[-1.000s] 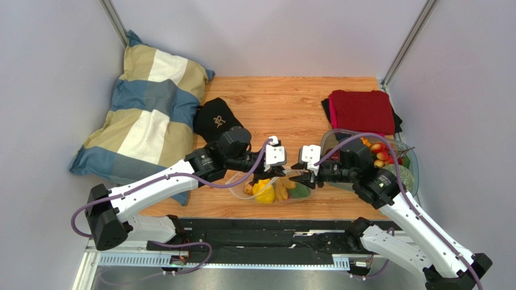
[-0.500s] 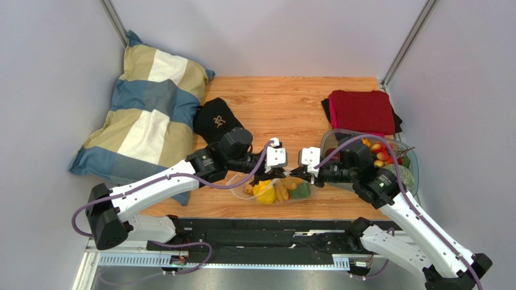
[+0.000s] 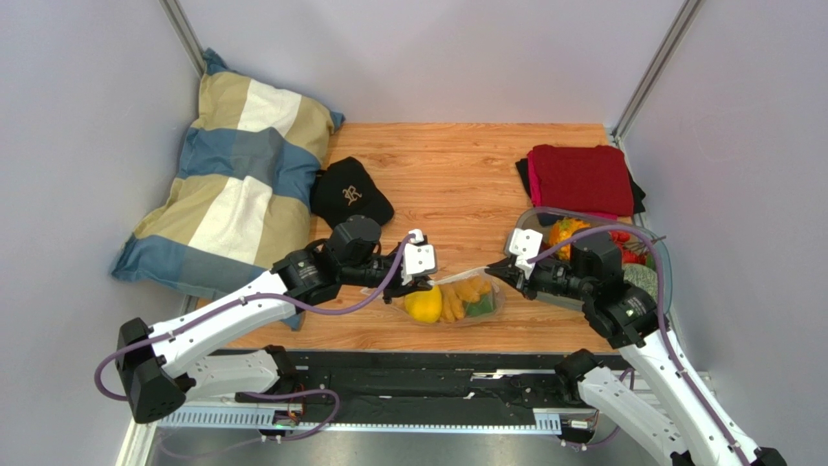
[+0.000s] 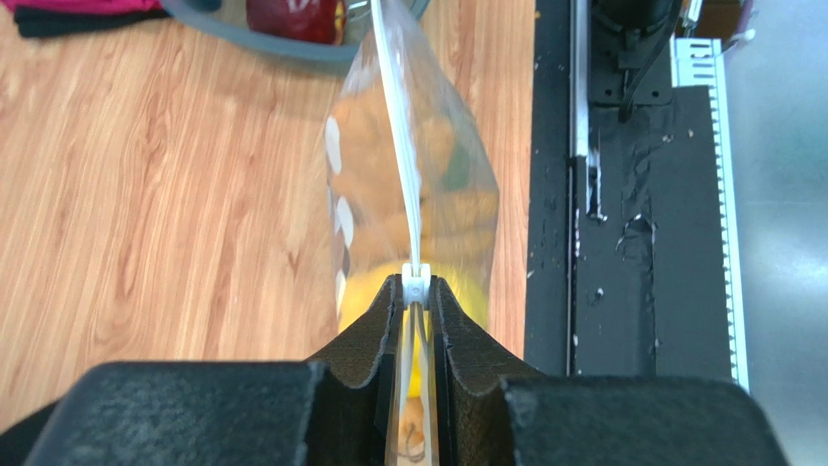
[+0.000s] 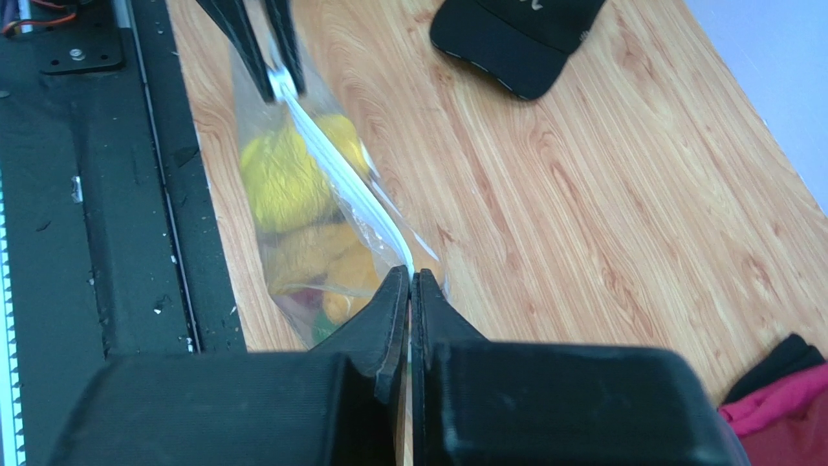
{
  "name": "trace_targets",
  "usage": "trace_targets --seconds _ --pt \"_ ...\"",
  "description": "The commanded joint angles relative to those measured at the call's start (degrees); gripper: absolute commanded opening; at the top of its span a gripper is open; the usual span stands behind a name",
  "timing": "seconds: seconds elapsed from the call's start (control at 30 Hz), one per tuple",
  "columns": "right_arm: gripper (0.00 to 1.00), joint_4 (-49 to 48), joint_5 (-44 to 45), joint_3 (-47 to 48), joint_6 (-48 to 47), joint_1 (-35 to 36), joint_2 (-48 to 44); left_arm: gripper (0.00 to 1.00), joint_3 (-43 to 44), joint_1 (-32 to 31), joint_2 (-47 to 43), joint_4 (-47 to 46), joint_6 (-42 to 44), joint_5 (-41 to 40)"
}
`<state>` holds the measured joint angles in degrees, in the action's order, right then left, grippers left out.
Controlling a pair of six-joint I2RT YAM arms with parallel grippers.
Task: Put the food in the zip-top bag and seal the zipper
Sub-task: Zip the zipper food storage bag at the center of the board.
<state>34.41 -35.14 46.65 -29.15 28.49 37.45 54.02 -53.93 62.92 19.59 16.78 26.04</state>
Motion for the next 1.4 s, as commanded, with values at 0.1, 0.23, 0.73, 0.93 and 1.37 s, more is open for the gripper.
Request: trace_targets --seconds 0.1,0.23,0.73,0.93,1.37 --pt "0.00 -2.07 7.62 -1.04 2.69 -3.35 -3.17 0.05 -2.07 3.21 -7.45 10.72 1.59 -1.87" --pt "0.00 -1.28 10.26 -1.13 3.39 -3.88 -4.14 0.04 -3.39 6.11 -11.66 14.59 2.21 -3.01" --pt "0.00 0.04 11.05 -0.78 4.98 -5.73 -4.41 0.02 -3.84 13.85 -22.84 24.53 3.71 -5.74" --pt "0.00 9.43 -0.88 2.39 2.25 -5.38 -5.19 0.00 0.12 13.85 -23.45 29.08 3.88 1.53" --pt "0.00 7.87 5.67 7.66 6.39 -5.11 10.69 0.00 5.57 18.31 -13.62 32.27 5.02 3.58"
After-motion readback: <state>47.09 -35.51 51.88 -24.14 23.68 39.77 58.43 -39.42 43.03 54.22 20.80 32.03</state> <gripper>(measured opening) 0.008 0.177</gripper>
